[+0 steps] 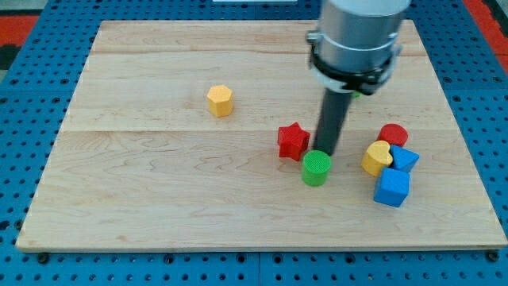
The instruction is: Separate red circle to center
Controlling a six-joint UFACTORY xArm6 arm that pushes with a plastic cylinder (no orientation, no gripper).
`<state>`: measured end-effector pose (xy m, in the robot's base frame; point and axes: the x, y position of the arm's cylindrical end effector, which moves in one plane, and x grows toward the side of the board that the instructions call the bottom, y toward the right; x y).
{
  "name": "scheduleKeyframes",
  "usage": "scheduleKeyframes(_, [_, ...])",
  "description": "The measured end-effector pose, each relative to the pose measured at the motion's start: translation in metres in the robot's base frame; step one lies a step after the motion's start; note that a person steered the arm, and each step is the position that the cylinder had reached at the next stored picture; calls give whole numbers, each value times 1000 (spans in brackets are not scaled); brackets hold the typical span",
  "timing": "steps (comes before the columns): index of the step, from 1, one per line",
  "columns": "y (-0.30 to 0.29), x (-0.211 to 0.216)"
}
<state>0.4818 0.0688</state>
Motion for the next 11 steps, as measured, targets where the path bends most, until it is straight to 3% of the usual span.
scheduleKeyframes(1, [-69, -22])
scheduleKeyframes(2, [-87, -61])
scheduleKeyframes(3, [-23, -73])
scheduleKeyframes(4, [87, -84])
scheduleKeyframes(5, [150, -58])
scheduleKeyframes(6, [166, -33])
scheduleKeyframes(7, [114, -29])
scheduleKeyframes(8, [131, -28])
scheduleKeyframes(9, [109, 1])
scheduleKeyframes(10, [26, 2])
scheduleKeyframes(11, [-37, -42])
